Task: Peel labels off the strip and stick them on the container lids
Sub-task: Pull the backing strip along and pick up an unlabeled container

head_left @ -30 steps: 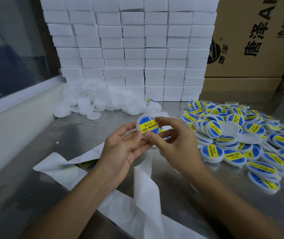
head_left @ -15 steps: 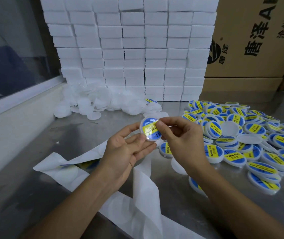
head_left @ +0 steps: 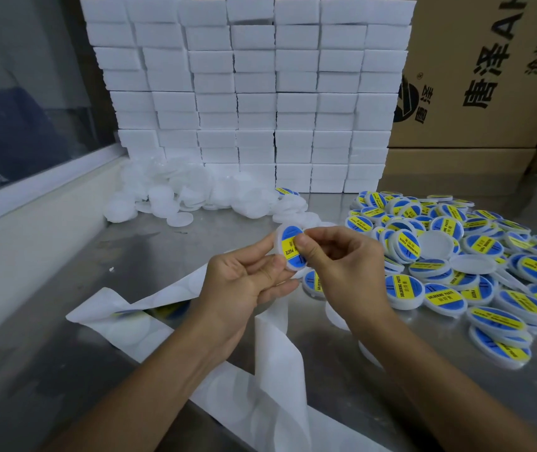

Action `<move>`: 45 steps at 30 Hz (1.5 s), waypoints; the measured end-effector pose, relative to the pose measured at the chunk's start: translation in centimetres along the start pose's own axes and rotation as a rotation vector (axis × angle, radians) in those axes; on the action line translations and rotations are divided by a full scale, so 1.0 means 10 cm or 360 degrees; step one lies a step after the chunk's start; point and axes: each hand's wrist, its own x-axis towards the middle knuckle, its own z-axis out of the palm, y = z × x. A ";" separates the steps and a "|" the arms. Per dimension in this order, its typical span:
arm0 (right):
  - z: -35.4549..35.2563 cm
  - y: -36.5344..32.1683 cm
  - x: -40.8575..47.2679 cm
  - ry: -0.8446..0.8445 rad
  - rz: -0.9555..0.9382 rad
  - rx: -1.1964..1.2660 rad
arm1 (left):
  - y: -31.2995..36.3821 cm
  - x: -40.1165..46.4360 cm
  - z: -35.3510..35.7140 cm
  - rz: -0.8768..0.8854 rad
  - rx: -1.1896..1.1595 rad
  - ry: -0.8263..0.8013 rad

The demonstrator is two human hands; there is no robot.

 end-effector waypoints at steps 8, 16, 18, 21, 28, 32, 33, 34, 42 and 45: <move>-0.02 0.02 -0.05 0.0113 0.0027 -0.0211 | 0.00 -0.01 0.00 0.0047 0.0311 -0.0012; -0.01 -0.05 -0.06 0.0031 0.0078 -0.0031 | 0.02 -0.02 -0.07 0.0309 0.0773 -0.0075; -0.03 -0.06 -0.04 0.0002 0.0099 0.0047 | 0.03 -0.02 -0.07 0.0339 0.0811 -0.0099; -0.06 -0.04 -0.02 -0.0061 0.0099 0.0043 | 0.02 -0.01 -0.08 0.0328 0.0755 -0.0057; -0.02 0.06 -0.02 -0.0282 -0.0070 -0.0106 | 0.01 0.03 -0.07 0.0199 0.0457 0.0184; -0.01 0.03 0.00 -0.0383 0.0015 0.0006 | 0.07 0.03 -0.11 0.0143 0.0413 0.0236; -0.02 0.00 0.00 -0.0379 0.0064 0.0085 | 0.07 0.03 -0.12 0.0131 0.0402 0.0228; -0.04 -0.02 0.01 -0.0374 0.0096 0.0154 | 0.08 0.03 -0.12 0.0122 0.0401 0.0216; -0.10 -0.05 0.05 -0.0373 0.0061 0.0179 | 0.05 0.04 -0.12 0.0064 0.0420 0.0167; -0.11 -0.02 0.05 -0.0441 0.0106 0.0127 | 0.04 0.03 -0.11 0.0048 0.0393 0.0200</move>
